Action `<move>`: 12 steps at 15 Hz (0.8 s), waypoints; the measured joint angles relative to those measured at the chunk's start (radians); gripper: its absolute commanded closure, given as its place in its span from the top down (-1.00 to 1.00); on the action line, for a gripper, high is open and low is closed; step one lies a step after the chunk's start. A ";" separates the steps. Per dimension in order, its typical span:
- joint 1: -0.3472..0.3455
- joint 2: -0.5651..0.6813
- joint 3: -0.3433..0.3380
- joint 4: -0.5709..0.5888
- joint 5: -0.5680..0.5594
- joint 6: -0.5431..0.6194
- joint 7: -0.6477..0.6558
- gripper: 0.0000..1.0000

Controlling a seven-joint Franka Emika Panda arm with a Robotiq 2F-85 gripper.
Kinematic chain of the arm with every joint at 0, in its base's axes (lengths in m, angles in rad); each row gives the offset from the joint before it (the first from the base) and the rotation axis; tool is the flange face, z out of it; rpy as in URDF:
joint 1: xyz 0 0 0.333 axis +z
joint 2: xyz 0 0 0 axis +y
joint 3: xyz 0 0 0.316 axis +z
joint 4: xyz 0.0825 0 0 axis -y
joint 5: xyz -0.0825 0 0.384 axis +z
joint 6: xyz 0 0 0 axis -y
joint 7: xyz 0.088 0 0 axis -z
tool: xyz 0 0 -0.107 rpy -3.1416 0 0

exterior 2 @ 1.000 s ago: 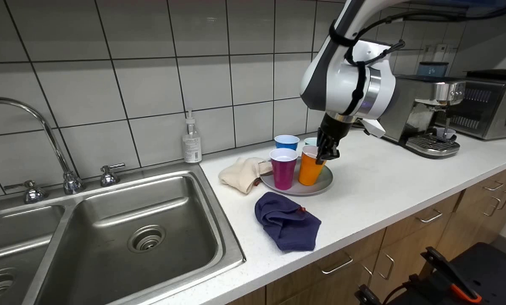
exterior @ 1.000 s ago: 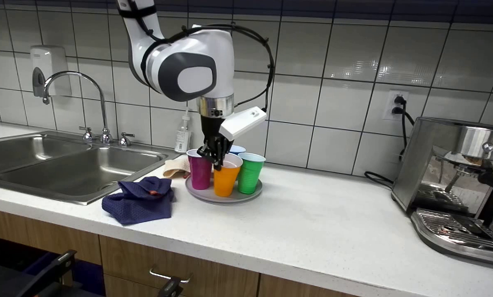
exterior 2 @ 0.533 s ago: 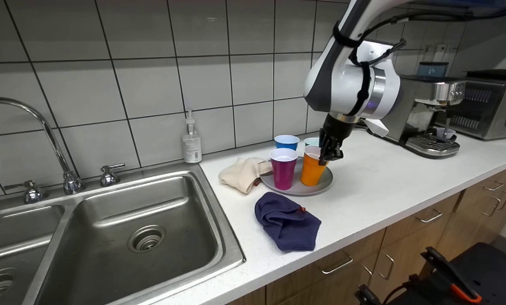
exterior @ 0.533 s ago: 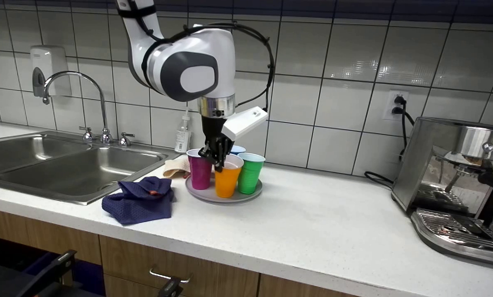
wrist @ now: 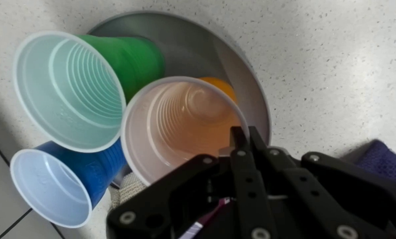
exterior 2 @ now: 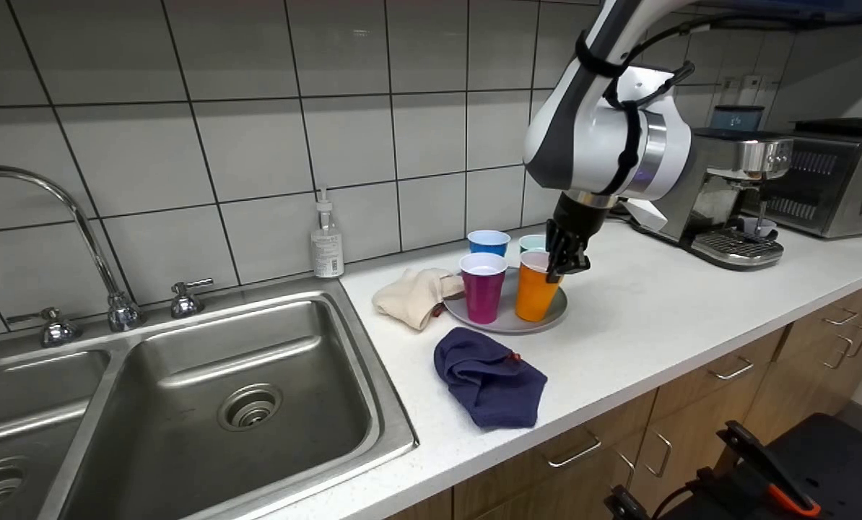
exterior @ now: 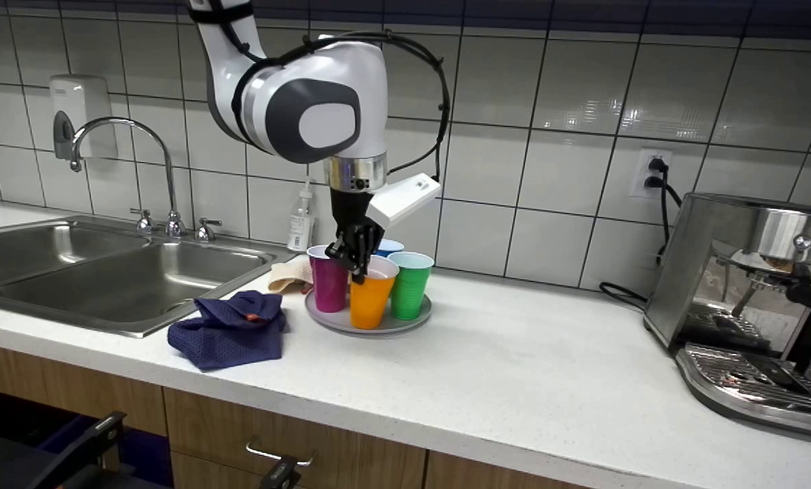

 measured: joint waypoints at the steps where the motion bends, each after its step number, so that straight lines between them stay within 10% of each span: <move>1: 0.001 -0.003 0.000 -0.001 -0.004 -0.005 0.000 -0.98; 12: 0.011 -0.009 0.000 -0.001 -0.014 -0.011 0.001 0.81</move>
